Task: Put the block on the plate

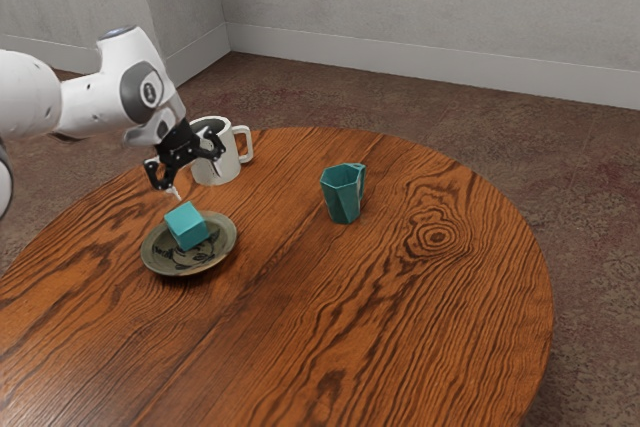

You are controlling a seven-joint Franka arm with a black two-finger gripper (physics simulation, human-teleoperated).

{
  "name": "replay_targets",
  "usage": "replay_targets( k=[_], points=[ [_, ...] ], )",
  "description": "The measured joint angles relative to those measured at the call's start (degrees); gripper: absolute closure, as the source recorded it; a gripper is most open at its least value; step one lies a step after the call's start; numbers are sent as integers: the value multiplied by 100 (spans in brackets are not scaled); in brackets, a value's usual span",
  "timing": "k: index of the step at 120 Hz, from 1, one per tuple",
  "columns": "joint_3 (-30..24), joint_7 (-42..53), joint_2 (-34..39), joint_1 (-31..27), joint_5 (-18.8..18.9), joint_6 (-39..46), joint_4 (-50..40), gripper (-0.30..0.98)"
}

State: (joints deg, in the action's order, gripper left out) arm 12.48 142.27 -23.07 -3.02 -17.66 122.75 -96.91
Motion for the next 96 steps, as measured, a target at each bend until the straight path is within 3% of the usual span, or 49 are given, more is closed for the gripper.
replay_targets(
  k=[18, 40, 62, 96],
  points=[
    [-3, -66, 429, 603, 272, -259, 20, 0],
    [-256, -892, 1206, 1357, 1087, -979, 41, 0],
    [-935, -2500, 1829, 1436, 1680, -2049, 35, 0],
    [-1104, -5243, 2253, 1429, 1823, -3133, 131, 0]
  ],
)
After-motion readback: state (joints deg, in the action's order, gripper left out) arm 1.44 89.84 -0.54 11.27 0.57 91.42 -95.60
